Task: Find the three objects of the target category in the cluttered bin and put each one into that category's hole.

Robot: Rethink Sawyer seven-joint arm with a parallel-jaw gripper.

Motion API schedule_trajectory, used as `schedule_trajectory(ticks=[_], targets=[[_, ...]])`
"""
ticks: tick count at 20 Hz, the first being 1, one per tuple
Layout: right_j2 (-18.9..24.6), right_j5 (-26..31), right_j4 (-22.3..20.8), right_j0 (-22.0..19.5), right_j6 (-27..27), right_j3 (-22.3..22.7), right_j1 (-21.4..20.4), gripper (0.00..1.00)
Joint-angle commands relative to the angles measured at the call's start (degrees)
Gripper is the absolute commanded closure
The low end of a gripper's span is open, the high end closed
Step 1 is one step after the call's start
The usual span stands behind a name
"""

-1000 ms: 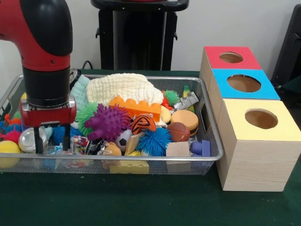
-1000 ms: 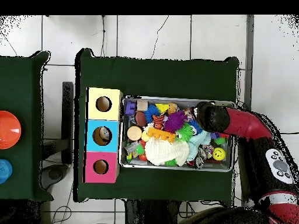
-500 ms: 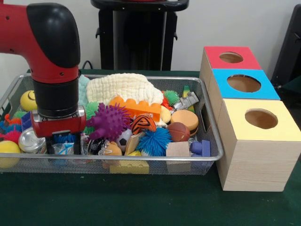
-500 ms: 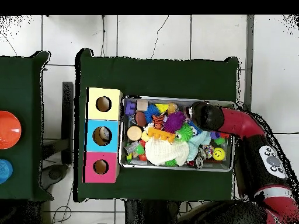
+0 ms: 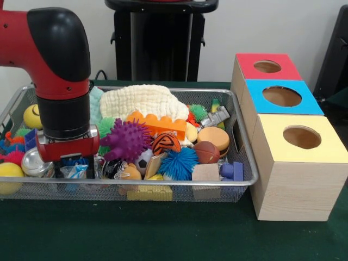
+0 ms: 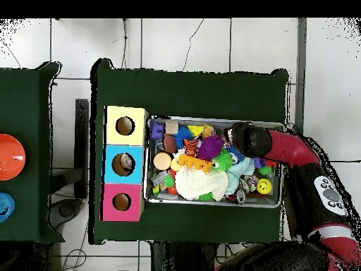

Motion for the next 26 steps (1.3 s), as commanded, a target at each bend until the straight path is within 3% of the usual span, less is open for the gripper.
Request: schedule_trajectory(ticks=[1, 14, 15, 18, 22, 26], targets=[[4.62, 1.26, -0.55, -0.03, -0.65, 0.32, 5.33, 0.0], [3.35, -2.26, -0.68, 0.99, 3.84, 5.46, 1.05, 0.0], [5.18, -5.75, -1.17, -0.57, 3.28, 7.0, 1.01, 1.0], [4.76, -7.45, -2.1, -0.09, 3.62, 7.23, 0.46, 1.0], [1.51, -5.58, -1.38, 3.38, 6.51, 5.11, -0.51, 1.0], [-1.5, -6.05, -0.44, 5.62, 10.48, 7.19, -3.62, 1.0]])
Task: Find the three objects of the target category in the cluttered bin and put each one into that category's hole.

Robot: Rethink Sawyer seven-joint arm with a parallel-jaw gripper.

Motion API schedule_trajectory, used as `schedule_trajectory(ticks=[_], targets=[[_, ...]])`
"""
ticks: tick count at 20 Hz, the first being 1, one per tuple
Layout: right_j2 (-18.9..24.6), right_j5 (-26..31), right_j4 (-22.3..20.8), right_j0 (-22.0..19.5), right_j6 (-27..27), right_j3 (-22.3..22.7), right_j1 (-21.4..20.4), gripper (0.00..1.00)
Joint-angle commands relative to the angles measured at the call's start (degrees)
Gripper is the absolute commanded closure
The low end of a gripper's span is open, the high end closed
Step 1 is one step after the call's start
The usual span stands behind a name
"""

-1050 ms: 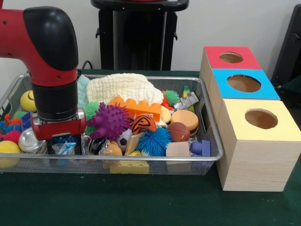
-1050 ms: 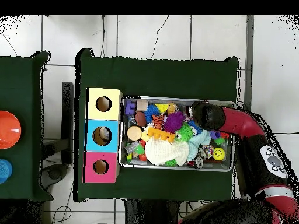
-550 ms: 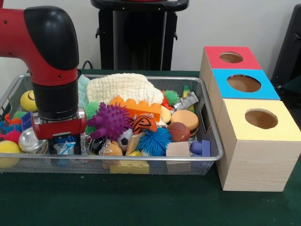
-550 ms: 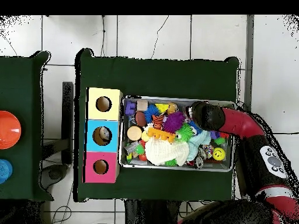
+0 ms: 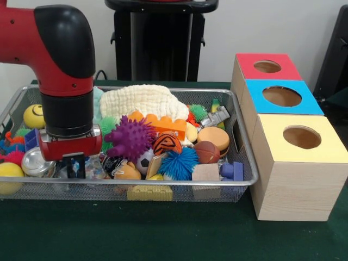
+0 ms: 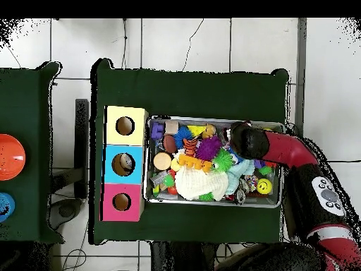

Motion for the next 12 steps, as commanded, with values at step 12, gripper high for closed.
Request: schedule_trajectory(ticks=[12], targets=[[-10.31, 11.08, 6.49, 14.45, 14.76, 10.14, -17.45, 1.0]])
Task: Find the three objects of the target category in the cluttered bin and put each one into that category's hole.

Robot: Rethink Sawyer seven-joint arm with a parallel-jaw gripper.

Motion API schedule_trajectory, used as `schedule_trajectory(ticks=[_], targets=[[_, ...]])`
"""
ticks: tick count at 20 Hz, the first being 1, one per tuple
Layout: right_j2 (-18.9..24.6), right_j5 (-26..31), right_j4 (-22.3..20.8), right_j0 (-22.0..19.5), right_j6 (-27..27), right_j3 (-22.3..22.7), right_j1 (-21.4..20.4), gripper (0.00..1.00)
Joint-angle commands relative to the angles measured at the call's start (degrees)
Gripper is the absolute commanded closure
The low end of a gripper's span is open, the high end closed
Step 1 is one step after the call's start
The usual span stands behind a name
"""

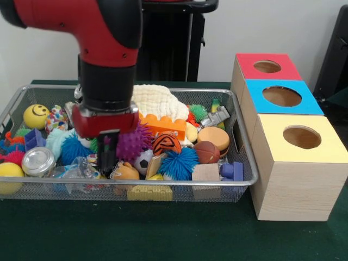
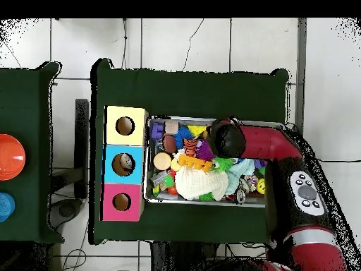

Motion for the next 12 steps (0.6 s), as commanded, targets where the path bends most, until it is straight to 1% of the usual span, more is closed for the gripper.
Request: schedule_trajectory(ticks=[1, 5, 7, 12], targets=[[-5.05, 11.8, 5.54, 4.89, 14.49, 5.77, -9.84, 1.0], [-4.94, 8.62, 7.72, 4.25, 14.29, 6.72, -8.7, 1.0], [-4.18, 6.68, 8.43, 3.23, 13.23, 6.66, -7.18, 1.0], [-2.62, 4.03, 9.43, 1.43, 10.72, 4.66, -3.49, 1.0]])
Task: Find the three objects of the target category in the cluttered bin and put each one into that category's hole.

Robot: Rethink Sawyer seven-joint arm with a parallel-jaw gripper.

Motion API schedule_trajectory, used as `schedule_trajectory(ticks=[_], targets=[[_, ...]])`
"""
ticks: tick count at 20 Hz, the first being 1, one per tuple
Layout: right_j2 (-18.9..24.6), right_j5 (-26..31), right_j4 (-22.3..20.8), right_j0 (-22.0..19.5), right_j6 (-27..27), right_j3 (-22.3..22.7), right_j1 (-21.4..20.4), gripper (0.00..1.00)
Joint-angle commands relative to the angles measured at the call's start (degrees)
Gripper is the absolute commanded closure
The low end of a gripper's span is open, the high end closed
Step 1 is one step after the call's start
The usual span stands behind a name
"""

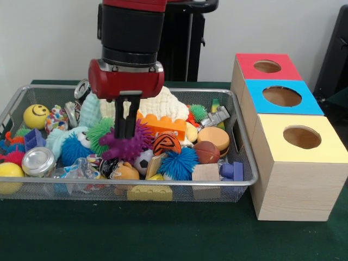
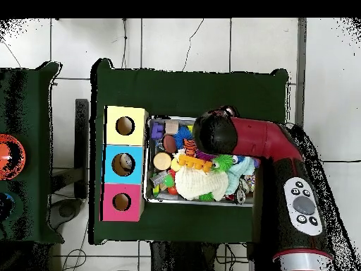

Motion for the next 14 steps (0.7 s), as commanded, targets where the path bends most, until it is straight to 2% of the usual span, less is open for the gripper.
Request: schedule_trajectory(ticks=[1, 6, 9, 12, 14], targets=[[0.19, -0.06, 2.76, -3.45, 10.97, 2.96, 4.85, 1.0], [-0.68, -8.76, 4.44, -4.95, 15.95, 3.99, 8.32, 1.0], [-1.45, -11.94, 6.14, -4.93, 18.95, 5.87, 8.57, 1.0], [-2.26, -12.72, 8.44, -4.66, 20.69, 6.64, 8.93, 1.0], [-5.15, -12.09, 10.87, -2.74, 23.7, 6.37, 8.98, 1.0]])
